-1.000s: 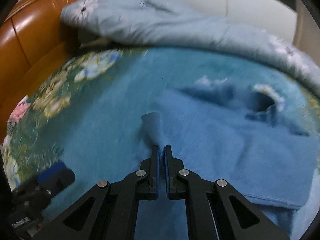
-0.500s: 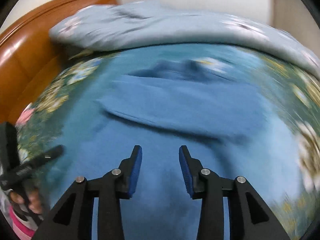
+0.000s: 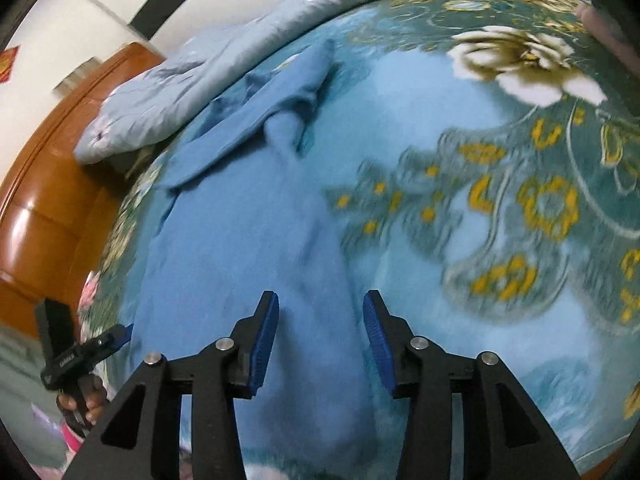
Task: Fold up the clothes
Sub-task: 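Release the sleeve with the right gripper and withdraw both tools, then grasp the shirt hem with both grippers and fold it toward the collar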
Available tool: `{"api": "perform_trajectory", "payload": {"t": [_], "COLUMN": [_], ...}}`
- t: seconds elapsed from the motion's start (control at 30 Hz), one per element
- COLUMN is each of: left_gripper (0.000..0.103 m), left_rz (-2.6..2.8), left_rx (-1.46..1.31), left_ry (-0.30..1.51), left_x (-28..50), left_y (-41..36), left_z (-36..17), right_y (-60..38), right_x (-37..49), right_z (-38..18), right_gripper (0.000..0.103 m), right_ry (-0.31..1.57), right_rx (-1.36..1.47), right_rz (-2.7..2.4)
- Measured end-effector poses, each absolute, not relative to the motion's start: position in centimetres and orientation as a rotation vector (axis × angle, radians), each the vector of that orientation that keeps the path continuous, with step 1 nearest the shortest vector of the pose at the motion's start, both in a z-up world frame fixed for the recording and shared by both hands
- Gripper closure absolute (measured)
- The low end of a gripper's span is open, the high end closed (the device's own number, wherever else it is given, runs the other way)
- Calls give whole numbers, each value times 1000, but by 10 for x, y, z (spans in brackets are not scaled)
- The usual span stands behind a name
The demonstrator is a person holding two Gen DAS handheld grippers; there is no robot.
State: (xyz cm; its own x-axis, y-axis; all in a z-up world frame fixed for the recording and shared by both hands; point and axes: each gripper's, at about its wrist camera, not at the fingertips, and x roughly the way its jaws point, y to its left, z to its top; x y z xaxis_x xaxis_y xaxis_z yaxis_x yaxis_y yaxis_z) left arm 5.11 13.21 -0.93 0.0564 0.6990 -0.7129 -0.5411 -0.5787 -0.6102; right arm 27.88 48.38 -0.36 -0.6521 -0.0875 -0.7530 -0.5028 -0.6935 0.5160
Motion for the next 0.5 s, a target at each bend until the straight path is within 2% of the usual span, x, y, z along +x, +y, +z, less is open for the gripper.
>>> {"api": "perform_trajectory", "payload": {"t": [0.27,0.5], "left_gripper": [36,39], "left_rz": [1527,1472], "left_rx": [-1459,-1483], "left_ry": [-341,-480], "left_x": [60,51], "left_y": [123,122], "left_z": [-17,-25], "right_y": [480,493], "right_x": [321,308], "right_z": [-15,-23], "right_gripper": [58,58], "right_ry": [1346,1507], "right_rx": [-1109,-998], "right_rz": [2493,2492]}}
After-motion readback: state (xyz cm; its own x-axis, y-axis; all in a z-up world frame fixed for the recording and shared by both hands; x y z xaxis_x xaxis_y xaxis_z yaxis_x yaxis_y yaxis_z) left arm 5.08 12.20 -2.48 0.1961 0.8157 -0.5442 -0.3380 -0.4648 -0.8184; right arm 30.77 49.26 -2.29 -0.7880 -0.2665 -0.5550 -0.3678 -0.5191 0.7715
